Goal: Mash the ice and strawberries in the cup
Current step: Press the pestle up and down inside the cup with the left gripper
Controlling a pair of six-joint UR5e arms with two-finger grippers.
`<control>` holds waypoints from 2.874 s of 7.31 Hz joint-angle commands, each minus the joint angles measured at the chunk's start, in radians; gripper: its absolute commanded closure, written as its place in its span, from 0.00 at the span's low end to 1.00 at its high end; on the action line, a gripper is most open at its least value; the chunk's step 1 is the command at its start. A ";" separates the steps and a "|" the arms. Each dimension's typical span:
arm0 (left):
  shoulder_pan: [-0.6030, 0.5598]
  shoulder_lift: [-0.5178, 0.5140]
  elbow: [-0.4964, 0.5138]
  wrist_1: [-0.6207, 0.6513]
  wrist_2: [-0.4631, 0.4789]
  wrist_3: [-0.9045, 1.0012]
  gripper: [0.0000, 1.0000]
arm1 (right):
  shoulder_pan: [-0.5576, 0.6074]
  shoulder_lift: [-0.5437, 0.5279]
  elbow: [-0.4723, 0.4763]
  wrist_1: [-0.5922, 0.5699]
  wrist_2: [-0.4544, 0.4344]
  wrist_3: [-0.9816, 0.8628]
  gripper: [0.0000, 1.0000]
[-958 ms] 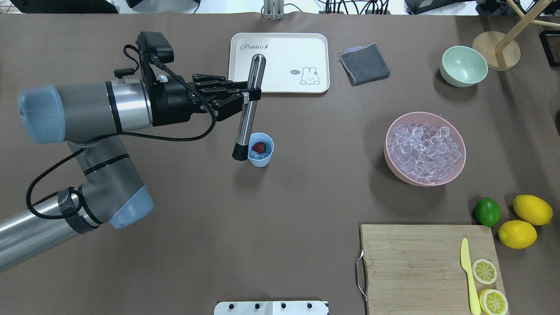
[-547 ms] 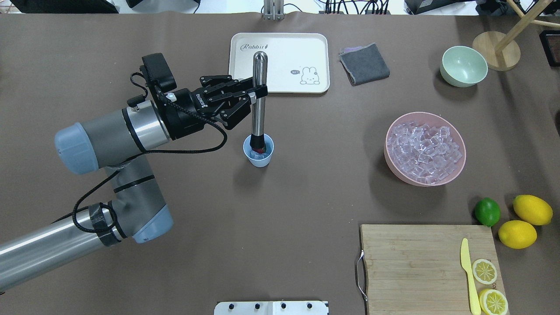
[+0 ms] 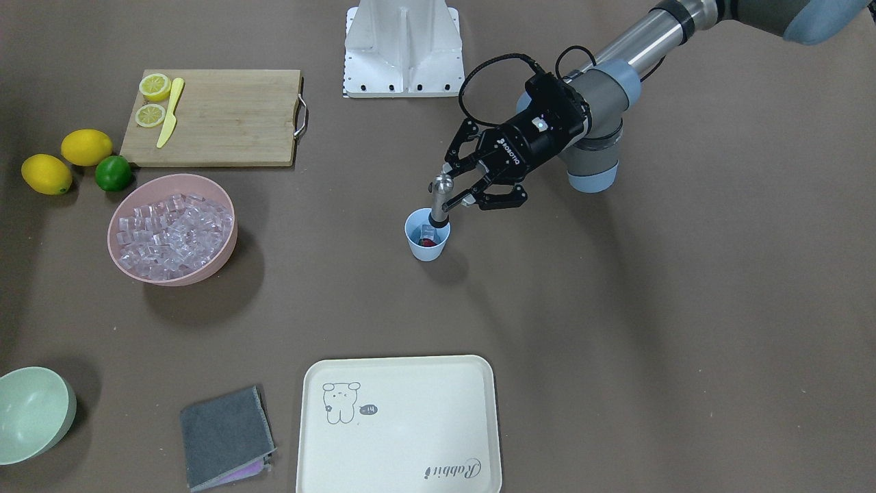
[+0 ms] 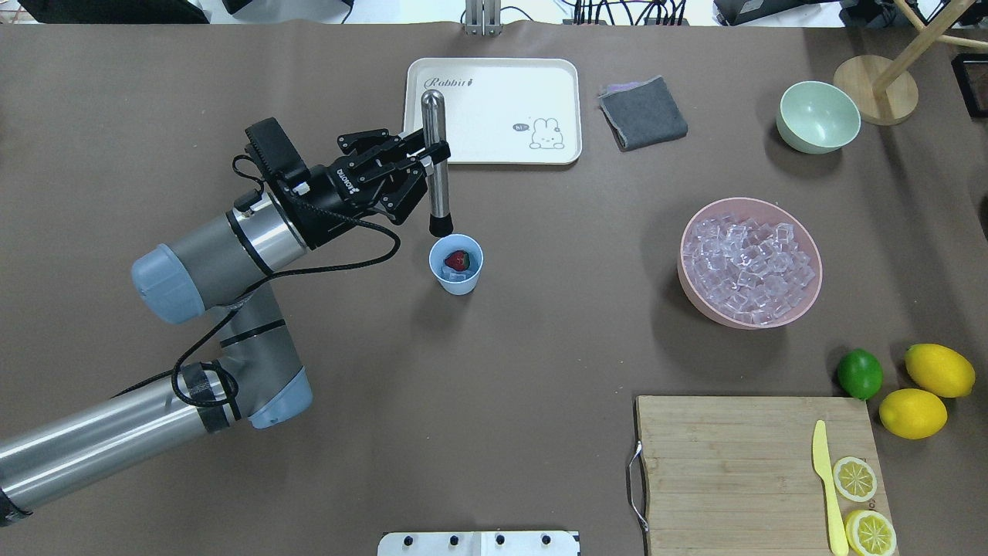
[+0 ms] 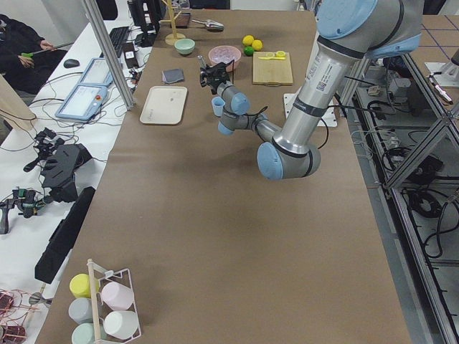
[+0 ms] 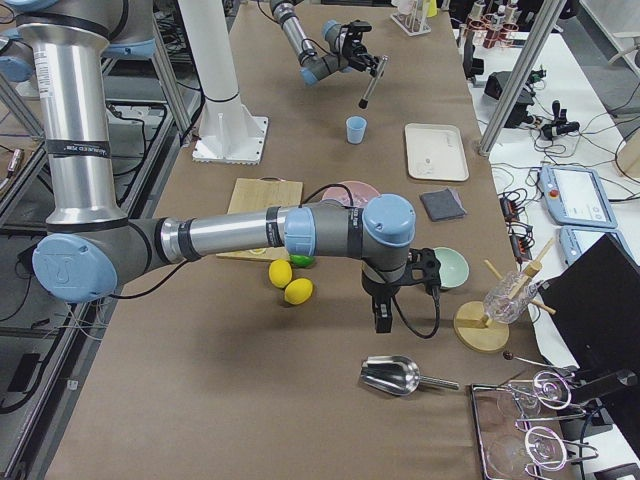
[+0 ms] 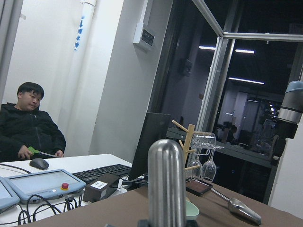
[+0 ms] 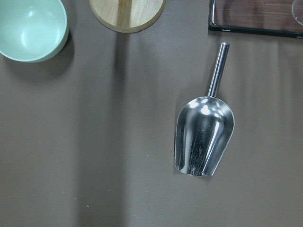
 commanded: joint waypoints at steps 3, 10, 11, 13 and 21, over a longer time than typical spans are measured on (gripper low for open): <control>0.068 -0.023 0.085 -0.017 0.057 0.061 1.00 | 0.000 0.002 0.002 -0.001 0.002 0.000 0.01; 0.106 -0.043 0.107 -0.052 0.070 0.082 1.00 | 0.006 -0.016 0.003 0.000 0.000 -0.005 0.01; 0.102 -0.037 0.108 -0.087 0.073 0.082 1.00 | 0.008 -0.018 0.003 0.002 -0.002 -0.005 0.01; 0.104 -0.034 0.116 -0.109 0.125 0.082 1.00 | 0.008 -0.018 0.003 0.002 -0.002 -0.005 0.01; 0.129 -0.039 0.165 -0.117 0.125 0.083 1.00 | 0.008 -0.029 0.003 0.006 -0.002 -0.009 0.01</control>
